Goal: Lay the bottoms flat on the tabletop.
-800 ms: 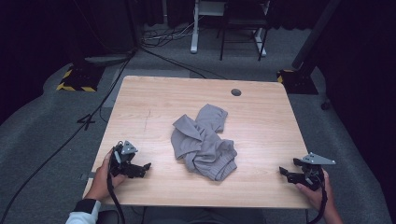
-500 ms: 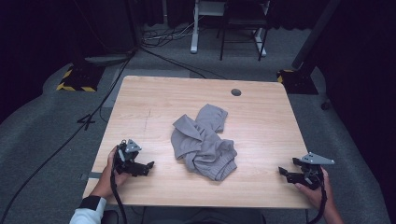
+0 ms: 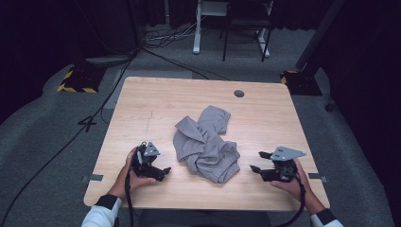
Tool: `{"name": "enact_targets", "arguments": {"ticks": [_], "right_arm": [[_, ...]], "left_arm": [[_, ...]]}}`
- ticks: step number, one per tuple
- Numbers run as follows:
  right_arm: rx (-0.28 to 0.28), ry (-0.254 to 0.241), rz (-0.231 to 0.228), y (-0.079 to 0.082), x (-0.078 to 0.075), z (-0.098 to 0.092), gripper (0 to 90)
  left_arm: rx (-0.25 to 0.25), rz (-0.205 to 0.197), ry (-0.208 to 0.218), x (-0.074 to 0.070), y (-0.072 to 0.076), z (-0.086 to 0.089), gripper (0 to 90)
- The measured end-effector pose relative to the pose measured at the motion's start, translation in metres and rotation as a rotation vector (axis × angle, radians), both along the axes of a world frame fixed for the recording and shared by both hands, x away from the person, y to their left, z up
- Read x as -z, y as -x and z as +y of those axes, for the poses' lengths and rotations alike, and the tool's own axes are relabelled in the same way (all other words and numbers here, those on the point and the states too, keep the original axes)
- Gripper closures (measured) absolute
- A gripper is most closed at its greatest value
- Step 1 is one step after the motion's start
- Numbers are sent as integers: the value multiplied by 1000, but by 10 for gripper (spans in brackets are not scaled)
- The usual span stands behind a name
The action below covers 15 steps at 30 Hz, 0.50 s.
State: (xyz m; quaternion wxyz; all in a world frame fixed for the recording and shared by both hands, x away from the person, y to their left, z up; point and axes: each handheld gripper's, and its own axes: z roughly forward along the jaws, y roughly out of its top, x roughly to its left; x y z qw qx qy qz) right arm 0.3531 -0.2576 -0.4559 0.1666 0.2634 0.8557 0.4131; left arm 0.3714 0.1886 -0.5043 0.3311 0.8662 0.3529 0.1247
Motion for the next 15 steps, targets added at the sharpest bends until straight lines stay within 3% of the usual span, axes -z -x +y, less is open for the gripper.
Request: {"name": "enact_targets", "arguments": {"ticks": [1, 2, 3, 4, 5, 8, 9, 11, 13, 15], "right_arm": [[-35, -4, 1, 0, -1, 13, 341], [-35, -4, 1, 0, -1, 13, 341], [-109, 1, 4, 1, -2, 41, 341], [-109, 1, 4, 1, -2, 41, 341], [-155, 28, -2, 3, 0, 62, 343], [-192, 37, 19, 3, 3, 77, 344], [-206, 60, 25, 3, 10, 86, 344], [-214, 72, 37, 2, 14, 89, 342], [-218, 99, 50, 1, 22, 96, 334], [-223, 113, 48, 1, 26, 99, 335]], "left_arm": [[9, -2, -1, 0, -2, -5, 4], [12, -2, -3, 0, -4, -9, 4], [23, 0, 1, 0, -6, -15, 8], [34, -5, -3, 0, -8, -20, 8], [45, -11, 7, 0, -10, -29, 31], [54, -14, 20, -1, -11, -37, 77], [57, -24, 29, -2, -11, -40, 197], [71, -55, 59, -4, -11, -45, 235], [83, -63, 95, -7, -11, -48, 168], [88, -72, 113, -11, -13, -52, 178]]}}
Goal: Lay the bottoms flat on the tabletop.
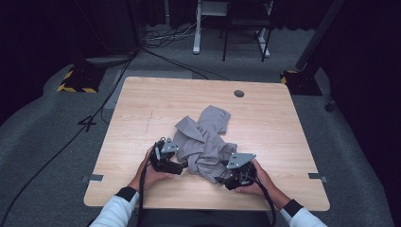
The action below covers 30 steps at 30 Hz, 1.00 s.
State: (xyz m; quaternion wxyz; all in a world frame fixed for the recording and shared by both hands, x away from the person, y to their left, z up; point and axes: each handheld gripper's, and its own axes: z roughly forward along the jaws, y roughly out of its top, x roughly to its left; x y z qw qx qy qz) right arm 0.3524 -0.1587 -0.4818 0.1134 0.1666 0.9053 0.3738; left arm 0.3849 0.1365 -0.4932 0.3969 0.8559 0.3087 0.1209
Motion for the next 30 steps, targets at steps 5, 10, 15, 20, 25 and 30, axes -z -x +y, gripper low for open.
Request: {"name": "enact_targets", "arguments": {"ticks": [5, 10, 15, 20, 25, 30], "right_arm": [[0, 8, 26, -3, 4, 3, 434], [-6, 12, 16, -3, 3, 0, 639], [20, 18, -10, -5, -2, -6, 807], [103, -34, -65, -10, -23, -27, 818], [216, -103, -159, -17, -56, -54, 821], [354, -132, -241, -37, -79, -81, 824]], "left_arm": [[-16, -52, 15, -6, -7, -12, 234], [21, -27, -7, -3, -16, -22, 542], [46, -54, -59, -2, -15, -24, 805], [42, -76, -25, -16, -8, -9, 835], [37, -97, 17, -32, 4, 11, 841], [-8, -119, 36, -42, 13, 36, 842]]}}
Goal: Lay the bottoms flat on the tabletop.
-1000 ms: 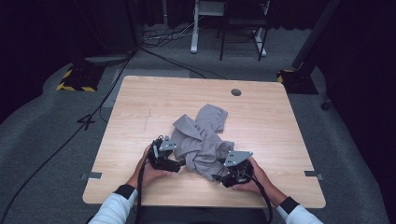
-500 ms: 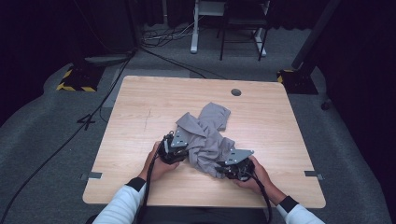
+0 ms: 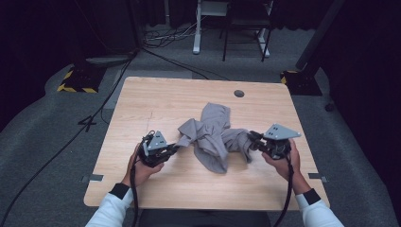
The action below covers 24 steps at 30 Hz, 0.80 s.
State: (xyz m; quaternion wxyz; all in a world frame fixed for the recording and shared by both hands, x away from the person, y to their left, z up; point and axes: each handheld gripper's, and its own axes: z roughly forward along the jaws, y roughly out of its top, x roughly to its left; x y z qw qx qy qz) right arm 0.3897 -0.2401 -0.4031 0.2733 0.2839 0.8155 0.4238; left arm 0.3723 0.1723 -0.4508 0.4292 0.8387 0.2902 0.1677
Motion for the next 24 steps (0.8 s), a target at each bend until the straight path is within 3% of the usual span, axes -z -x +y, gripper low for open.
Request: {"name": "enact_targets", "arguments": {"ticks": [6, 9, 12, 16, 19, 22, 24], "right_arm": [[187, -19, -6, -41, -5, -37, 828], [269, -3, -5, -54, -4, -51, 828], [330, -21, 15, -64, 0, -66, 828], [379, -27, 35, -69, 9, -79, 829], [428, -16, 60, -73, 22, -91, 828], [453, -9, 64, -74, 27, -96, 825], [473, -23, 71, -75, 31, -100, 783]], "left_arm": [[-74, 23, 14, 4, 7, 37, 842], [-120, 29, 25, 4, 13, 58, 842], [-167, 33, 33, 5, 22, 79, 842], [-249, 60, 75, 9, 34, 104, 842], [-300, 48, 77, 10, 44, 120, 842], [-371, 58, 122, 13, 51, 134, 832], [-382, 51, 142, 14, 51, 136, 743]]}}
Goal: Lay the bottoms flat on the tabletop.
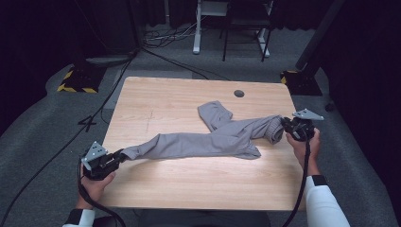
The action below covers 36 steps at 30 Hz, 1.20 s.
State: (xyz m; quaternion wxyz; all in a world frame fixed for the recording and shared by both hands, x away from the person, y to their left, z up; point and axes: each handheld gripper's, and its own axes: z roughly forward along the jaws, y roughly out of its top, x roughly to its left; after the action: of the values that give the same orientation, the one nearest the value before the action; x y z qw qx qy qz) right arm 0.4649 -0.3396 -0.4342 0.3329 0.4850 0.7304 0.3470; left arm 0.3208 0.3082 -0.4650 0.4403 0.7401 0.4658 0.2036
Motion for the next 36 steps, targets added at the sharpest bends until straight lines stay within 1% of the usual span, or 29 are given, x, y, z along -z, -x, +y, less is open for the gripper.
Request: {"name": "enact_targets", "arguments": {"ticks": [1, 2, 3, 4, 5, 6, 8, 9, 11, 12, 13, 14, 15, 16, 17, 18, 19, 20, 21, 22, 24, 25, 27, 29, 30, 32, 34, 35, 36], "right_arm": [[8, -7, 1, 0, 1, -1, 754], [17, -7, -3, -1, 2, 0, 595], [17, -7, -3, -1, 2, 0, 595], [9, -15, -5, 0, 1, 0, 551], [-6, -25, 1, 2, -2, 1, 519], [-24, -26, -4, 4, -6, 3, 477], [-73, -41, -22, 11, -14, 5, 466], [-83, -48, -33, 14, -18, 7, 462], [-147, -80, -52, 24, -26, 13, 463], [-193, -73, -47, 31, -29, 18, 457], [-218, -54, -50, 37, -30, 24, 457], [-276, -43, -47, 46, -30, 33, 461], [-276, -43, -47, 46, -30, 33, 461], [-318, -55, -33, 51, -28, 38, 461], [-362, -48, -9, 56, -24, 45, 463], [-405, -27, 35, 59, -14, 55, 463], [-405, -27, 35, 59, -14, 55, 463], [-423, 9, 97, 59, 1, 62, 461], [-423, 9, 97, 59, 1, 62, 461], [-420, 21, 124, 57, 8, 63, 459], [-425, -1, 204, 49, 30, 61, 460], [-425, -1, 204, 49, 30, 61, 460], [-417, -6, 238, 43, 43, 60, 450], [-402, 1, 256, 39, 51, 60, 418], [-406, -7, 260, 38, 53, 60, 417], [-394, -22, 271, 36, 55, 61, 422], [-379, 2, 270, 35, 57, 63, 429], [-372, 5, 265, 35, 57, 64, 444], [-367, 5, 257, 34, 57, 64, 491]], "left_arm": [[-20, -8, -10, -1, 0, -2, 656], [-33, -24, -6, -3, 0, -5, 429], [-45, -42, -3, -6, 0, -9, 429], [-40, -66, -15, -10, 1, -14, 333], [-33, -84, -11, -14, 2, -19, 288], [-20, -93, -6, -16, 2, -23, 255], [39, -109, 4, -23, 1, -34, 219], [67, -111, 11, -27, 0, -41, 217], [136, -123, -21, -33, -5, -62, 190], [171, -125, -41, -35, -8, -72, 189], [197, -120, -48, -35, -11, -80, 189], [226, -119, -68, -35, -16, -91, 189], [255, -112, -80, -33, -21, -101, 189], [291, -98, -100, -29, -30, -113, 190], [308, -83, -116, -24, -38, -122, 191], [317, -71, -133, -21, -44, -128, 200], [325, -41, -141, -15, -53, -135, 200], [326, -18, -163, -10, -60, -141, 208], [314, 7, -185, -5, -67, -145, 208], [286, 42, -215, 1, -74, -150, 254], [243, 77, -244, 7, -82, -152, 324], [238, 97, -236, 10, -85, -150, 324], [242, 137, -182, 16, -89, -145, 342], [237, 155, -186, 21, -90, -144, 351], [239, 166, -192, 22, -91, -143, 352], [260, 185, -181, 24, -91, -143, 352], [279, 200, -176, 26, -91, -144, 364], [294, 209, -173, 27, -92, -145, 363], [296, 214, -179, 28, -92, -146, 362]]}}
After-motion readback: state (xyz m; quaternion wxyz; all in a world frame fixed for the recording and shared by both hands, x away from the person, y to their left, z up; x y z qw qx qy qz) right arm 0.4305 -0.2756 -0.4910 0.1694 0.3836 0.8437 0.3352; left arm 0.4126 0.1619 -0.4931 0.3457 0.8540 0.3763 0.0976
